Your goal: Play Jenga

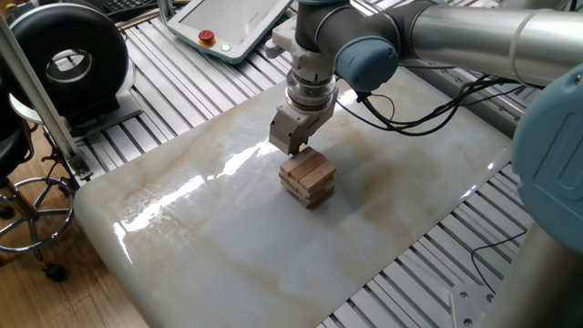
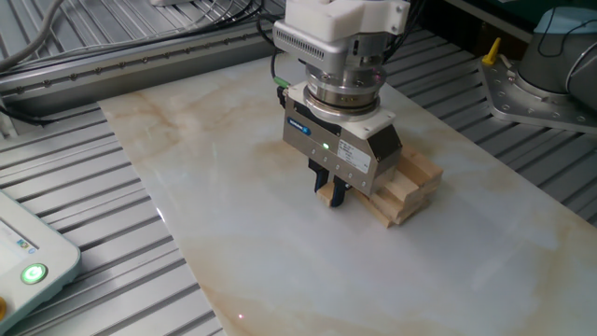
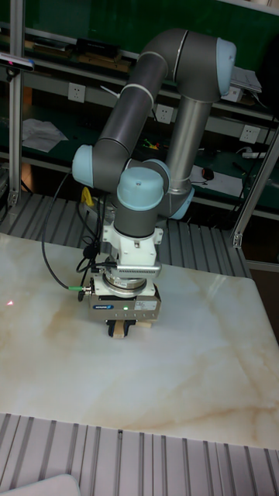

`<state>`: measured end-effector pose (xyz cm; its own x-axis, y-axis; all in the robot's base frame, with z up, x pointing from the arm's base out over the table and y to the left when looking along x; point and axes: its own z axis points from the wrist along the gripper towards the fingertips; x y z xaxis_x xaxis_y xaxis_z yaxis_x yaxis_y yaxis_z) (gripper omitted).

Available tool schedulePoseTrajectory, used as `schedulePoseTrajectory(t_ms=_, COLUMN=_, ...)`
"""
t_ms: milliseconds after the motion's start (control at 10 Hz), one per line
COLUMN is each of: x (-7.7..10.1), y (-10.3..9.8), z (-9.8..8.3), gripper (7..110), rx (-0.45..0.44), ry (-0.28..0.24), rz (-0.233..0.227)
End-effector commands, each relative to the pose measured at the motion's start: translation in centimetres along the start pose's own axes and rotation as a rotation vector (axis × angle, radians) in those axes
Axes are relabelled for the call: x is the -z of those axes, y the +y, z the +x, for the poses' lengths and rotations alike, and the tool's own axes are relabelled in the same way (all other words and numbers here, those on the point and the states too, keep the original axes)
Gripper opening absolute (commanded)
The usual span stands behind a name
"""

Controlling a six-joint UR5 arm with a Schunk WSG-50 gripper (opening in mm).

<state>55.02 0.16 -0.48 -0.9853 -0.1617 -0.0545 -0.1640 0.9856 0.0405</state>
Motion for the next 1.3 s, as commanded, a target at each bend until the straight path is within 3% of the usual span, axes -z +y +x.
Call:
schedulePoseTrajectory(t_ms=0, x=0.5, y=-0.5, z=-0.1, gripper=7, rx=-0.002, ry=-0.002, rz=-0.019)
schedulePoseTrajectory(t_ms=700, x=0.9, y=-2.0, z=0.2, gripper=7, rx=0.026, ry=0.008, rz=-0.016)
schedulePoseTrajectory(t_ms=1200, x=1.4, y=-4.6, z=0.4, gripper=7, rx=0.069, ry=0.01, rz=-0.004)
